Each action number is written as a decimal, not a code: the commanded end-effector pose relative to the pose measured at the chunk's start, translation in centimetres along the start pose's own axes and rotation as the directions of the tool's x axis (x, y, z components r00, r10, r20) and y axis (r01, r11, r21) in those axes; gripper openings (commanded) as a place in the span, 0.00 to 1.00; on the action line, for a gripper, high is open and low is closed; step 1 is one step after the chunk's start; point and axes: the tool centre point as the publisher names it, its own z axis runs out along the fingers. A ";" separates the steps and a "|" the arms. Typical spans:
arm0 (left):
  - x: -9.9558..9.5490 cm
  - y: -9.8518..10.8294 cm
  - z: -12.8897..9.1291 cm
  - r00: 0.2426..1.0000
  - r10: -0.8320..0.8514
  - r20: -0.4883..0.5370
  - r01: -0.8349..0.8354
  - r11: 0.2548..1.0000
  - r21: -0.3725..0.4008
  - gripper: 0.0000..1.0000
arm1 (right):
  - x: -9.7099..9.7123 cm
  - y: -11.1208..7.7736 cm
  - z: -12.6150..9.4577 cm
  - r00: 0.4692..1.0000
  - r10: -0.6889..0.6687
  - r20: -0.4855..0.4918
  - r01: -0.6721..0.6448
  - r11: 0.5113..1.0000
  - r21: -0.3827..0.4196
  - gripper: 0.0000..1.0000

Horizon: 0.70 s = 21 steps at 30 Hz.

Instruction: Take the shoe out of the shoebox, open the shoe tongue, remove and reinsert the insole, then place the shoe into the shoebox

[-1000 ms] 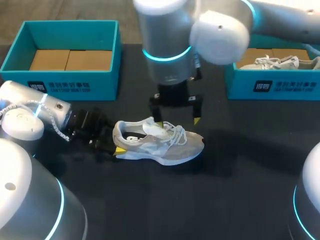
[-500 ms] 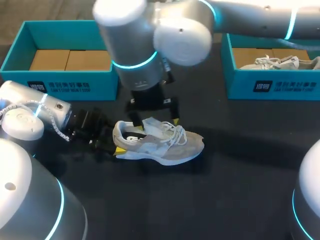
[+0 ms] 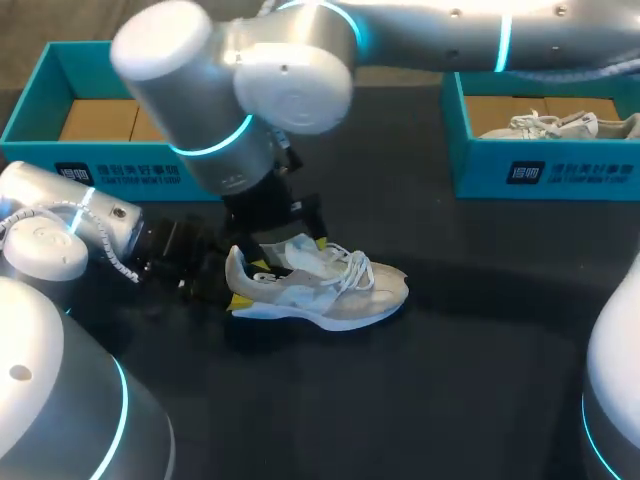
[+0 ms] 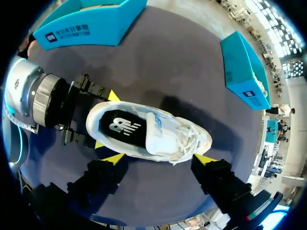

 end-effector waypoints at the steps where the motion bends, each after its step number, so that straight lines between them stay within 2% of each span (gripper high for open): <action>1: -0.2 0.1 0.0 1.000 0.000 0.001 0.000 1.000 -0.001 0.00 | 1.0 0.6 0.3 0.986 -0.003 0.167 0.000 1.000 0.018 0.71; 4: -0.2 0.1 0.0 1.000 0.000 0.001 0.000 1.000 -0.001 0.00 | 1.1 0.7 0.6 0.984 0.001 0.181 -0.005 1.000 0.026 0.68; 8: -0.2 0.1 0.0 1.000 0.000 0.001 0.000 1.000 -0.001 0.00 | 1.1 1.1 0.9 0.976 0.024 0.214 -0.030 0.999 0.027 0.56; 12: -0.2 0.1 0.0 1.000 0.000 0.001 0.000 1.000 -0.001 0.00 | 0.9 1.7 1.3 0.976 0.044 0.212 -0.052 0.998 0.033 0.53; 17: -0.2 0.1 0.0 1.000 0.000 0.001 0.000 1.000 -0.001 0.00 | 1.1 2.2 2.0 0.978 0.053 0.203 -0.064 0.997 0.049 0.53; 21: -0.2 0.1 0.0 1.000 0.000 0.001 0.000 1.000 -0.001 0.00 | 1.1 2.4 2.6 0.981 0.054 0.188 -0.066 0.996 0.061 0.60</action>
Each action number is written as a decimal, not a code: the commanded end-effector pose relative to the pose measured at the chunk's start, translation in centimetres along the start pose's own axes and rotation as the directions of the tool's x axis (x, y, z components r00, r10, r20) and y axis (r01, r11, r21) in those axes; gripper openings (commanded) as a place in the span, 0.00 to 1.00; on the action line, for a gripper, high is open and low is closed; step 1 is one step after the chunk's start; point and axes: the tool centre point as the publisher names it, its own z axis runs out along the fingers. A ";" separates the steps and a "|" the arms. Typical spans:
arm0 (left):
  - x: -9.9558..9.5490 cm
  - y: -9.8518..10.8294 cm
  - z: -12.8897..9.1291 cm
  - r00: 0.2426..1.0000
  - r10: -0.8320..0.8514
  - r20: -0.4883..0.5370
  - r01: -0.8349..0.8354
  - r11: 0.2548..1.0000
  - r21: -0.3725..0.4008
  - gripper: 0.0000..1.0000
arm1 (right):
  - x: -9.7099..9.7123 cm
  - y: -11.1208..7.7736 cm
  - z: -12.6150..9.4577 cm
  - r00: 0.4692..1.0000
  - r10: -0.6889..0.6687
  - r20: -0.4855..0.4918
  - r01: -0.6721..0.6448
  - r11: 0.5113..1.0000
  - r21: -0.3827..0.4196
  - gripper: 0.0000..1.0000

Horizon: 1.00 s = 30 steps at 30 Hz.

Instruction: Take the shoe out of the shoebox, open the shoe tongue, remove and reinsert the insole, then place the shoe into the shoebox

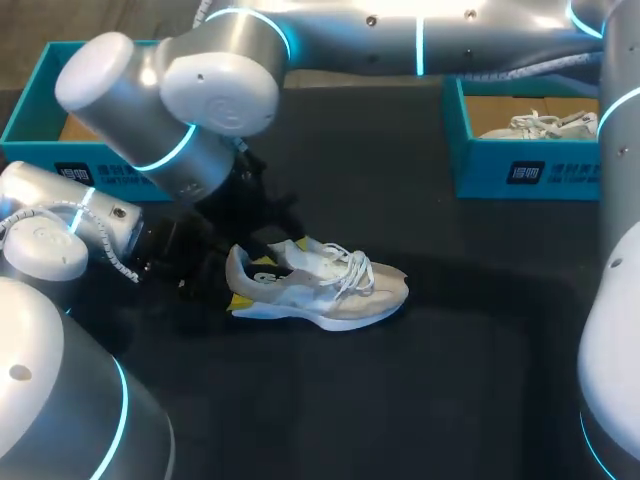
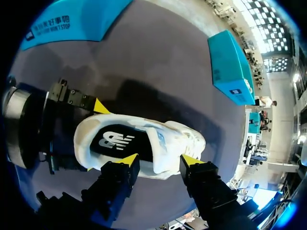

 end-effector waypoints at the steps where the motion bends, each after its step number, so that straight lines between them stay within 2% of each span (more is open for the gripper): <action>1: -0.2 0.1 0.0 1.000 0.000 0.001 0.000 1.000 -0.001 0.00 | 0.2 0.5 0.6 1.000 0.001 -0.007 -0.001 1.000 0.011 0.64; 2: -0.2 0.1 0.0 1.000 0.000 0.001 0.000 1.000 -0.001 0.00 | 0.2 0.5 0.7 1.000 0.002 -0.007 -0.002 1.000 0.013 0.71; 12: -0.2 0.1 0.0 1.000 0.000 0.001 0.000 1.000 -0.001 0.00 | 0.3 0.6 2.4 1.000 0.016 0.000 -0.016 0.999 0.034 0.71; 21: -0.2 0.1 0.0 1.000 0.000 0.001 0.000 1.000 -0.001 0.00 | 0.7 0.4 3.9 1.000 0.027 0.005 -0.028 0.997 0.070 0.60; 30: -0.2 0.1 0.0 1.000 0.000 0.001 0.000 1.000 -0.001 0.00 | 0.0 0.4 4.2 0.999 0.044 0.024 -0.045 0.996 0.081 0.49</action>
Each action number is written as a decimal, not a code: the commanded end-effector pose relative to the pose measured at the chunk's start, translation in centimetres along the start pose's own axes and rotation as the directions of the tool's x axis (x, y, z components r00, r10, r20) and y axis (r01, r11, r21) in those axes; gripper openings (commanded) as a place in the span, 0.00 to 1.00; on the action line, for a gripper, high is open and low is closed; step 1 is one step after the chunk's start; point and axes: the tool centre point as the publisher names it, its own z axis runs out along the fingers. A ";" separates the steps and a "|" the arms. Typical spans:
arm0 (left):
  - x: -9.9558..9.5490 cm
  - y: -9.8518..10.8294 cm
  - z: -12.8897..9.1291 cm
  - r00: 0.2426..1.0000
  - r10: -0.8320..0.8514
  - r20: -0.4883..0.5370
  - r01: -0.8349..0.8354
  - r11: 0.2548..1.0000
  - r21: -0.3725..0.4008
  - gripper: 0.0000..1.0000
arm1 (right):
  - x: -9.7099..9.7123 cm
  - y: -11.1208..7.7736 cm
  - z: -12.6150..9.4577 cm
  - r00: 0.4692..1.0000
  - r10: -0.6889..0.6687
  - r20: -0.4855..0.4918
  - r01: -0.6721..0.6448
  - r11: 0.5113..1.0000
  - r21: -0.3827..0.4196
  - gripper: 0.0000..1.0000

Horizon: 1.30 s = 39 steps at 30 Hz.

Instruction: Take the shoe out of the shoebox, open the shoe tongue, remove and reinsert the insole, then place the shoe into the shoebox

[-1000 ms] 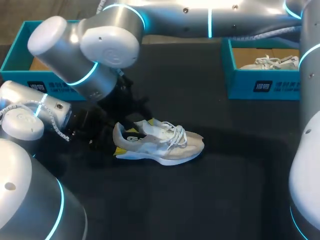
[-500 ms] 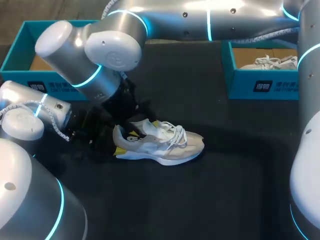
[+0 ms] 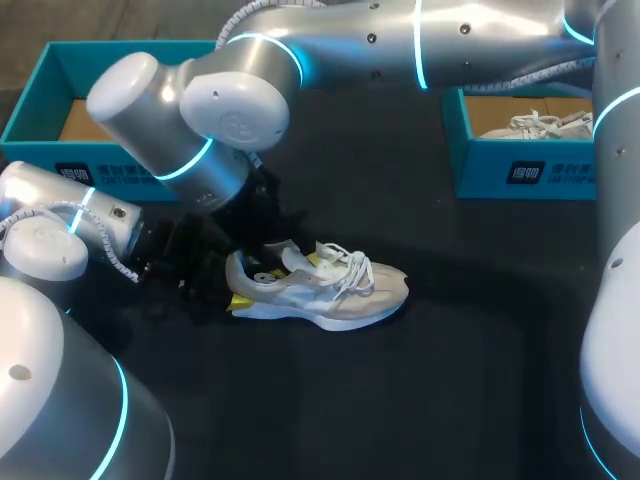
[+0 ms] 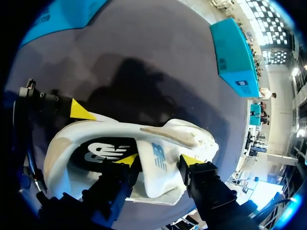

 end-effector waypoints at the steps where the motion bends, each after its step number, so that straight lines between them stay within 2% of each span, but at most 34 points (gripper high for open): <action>1: -0.2 0.1 0.0 1.000 0.000 0.001 0.000 1.000 -0.001 0.00 | -0.5 0.0 -0.2 1.000 0.006 0.001 -0.006 1.000 -0.002 0.47; 3: -0.2 0.1 0.0 1.000 0.000 0.001 0.000 1.000 -0.001 0.00 | -0.7 0.0 -0.2 1.000 0.012 0.005 -0.012 1.000 -0.003 0.41; 5: -0.2 0.1 0.0 1.000 0.000 0.001 0.000 1.000 -0.001 0.00 | -0.8 -0.1 -0.3 1.000 0.015 0.006 -0.015 1.000 -0.004 0.27; 6: -0.2 0.1 0.0 1.000 0.000 0.001 0.000 1.000 -0.001 0.00 | -0.9 -0.1 -0.4 1.000 0.018 0.008 -0.018 1.000 -0.005 0.16; 8: -0.2 0.1 0.0 1.000 0.000 0.001 0.000 1.000 -0.001 0.00 | -1.0 -0.3 -0.5 1.000 0.024 0.006 -0.024 1.000 -0.006 0.01; 12: -0.2 0.1 0.0 1.000 0.000 0.001 0.000 1.000 -0.001 0.00 | -1.6 -0.7 -0.9 0.999 0.046 -0.019 -0.046 0.999 -0.010 0.00; 19: -0.2 0.1 0.0 1.000 0.000 0.001 0.000 1.000 -0.001 0.00 | -3.4 -1.5 -1.1 0.979 0.151 -0.140 -0.151 0.988 0.007 0.00; 30: -0.2 0.1 0.0 1.000 0.000 0.001 0.000 1.000 -0.001 0.00 | -5.9 -1.6 -1.1 0.948 0.238 -0.212 -0.237 0.971 0.034 0.00; 39: -0.2 0.1 0.0 1.000 0.000 0.001 0.000 1.000 -0.001 0.00 | -8.3 -1.7 -0.2 0.913 0.310 -0.267 -0.302 0.951 0.071 0.00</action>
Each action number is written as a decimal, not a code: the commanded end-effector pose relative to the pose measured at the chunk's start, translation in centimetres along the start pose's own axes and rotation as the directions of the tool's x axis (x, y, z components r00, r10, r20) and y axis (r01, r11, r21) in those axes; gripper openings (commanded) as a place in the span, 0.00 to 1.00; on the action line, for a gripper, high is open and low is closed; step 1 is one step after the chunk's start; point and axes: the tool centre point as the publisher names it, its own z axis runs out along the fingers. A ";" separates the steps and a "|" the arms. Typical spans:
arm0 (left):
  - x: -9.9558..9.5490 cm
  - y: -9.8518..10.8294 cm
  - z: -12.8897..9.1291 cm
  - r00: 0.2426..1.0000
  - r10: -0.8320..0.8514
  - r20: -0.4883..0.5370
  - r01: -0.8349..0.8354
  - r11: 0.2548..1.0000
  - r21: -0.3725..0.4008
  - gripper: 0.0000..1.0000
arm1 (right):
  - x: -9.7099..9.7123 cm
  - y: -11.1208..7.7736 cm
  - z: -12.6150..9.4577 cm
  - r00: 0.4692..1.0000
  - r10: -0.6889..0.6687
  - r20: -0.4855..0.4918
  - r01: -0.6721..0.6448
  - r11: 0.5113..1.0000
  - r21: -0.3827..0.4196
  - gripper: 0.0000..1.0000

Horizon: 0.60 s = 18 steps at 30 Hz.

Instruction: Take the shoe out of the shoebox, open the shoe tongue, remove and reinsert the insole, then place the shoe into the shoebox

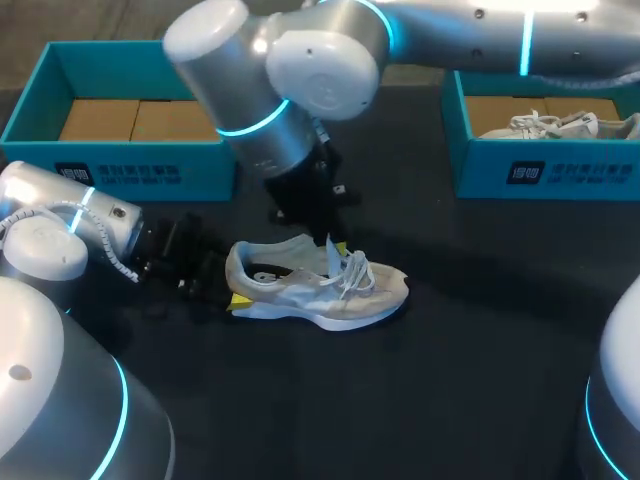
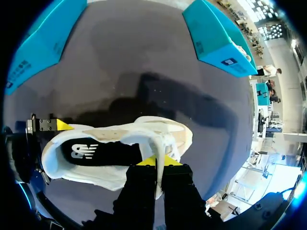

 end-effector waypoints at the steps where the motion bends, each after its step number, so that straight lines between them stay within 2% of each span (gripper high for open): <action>1: -0.1 0.1 0.1 1.000 0.000 0.000 0.000 1.000 -0.001 0.00 | -1.6 -0.4 0.5 0.980 0.144 -0.134 -0.144 0.990 0.007 0.00; 18: -0.1 0.1 0.1 1.000 0.000 0.000 0.000 1.000 -0.001 0.00 | -4.3 0.2 2.9 0.948 0.259 -0.183 -0.246 0.965 0.093 0.00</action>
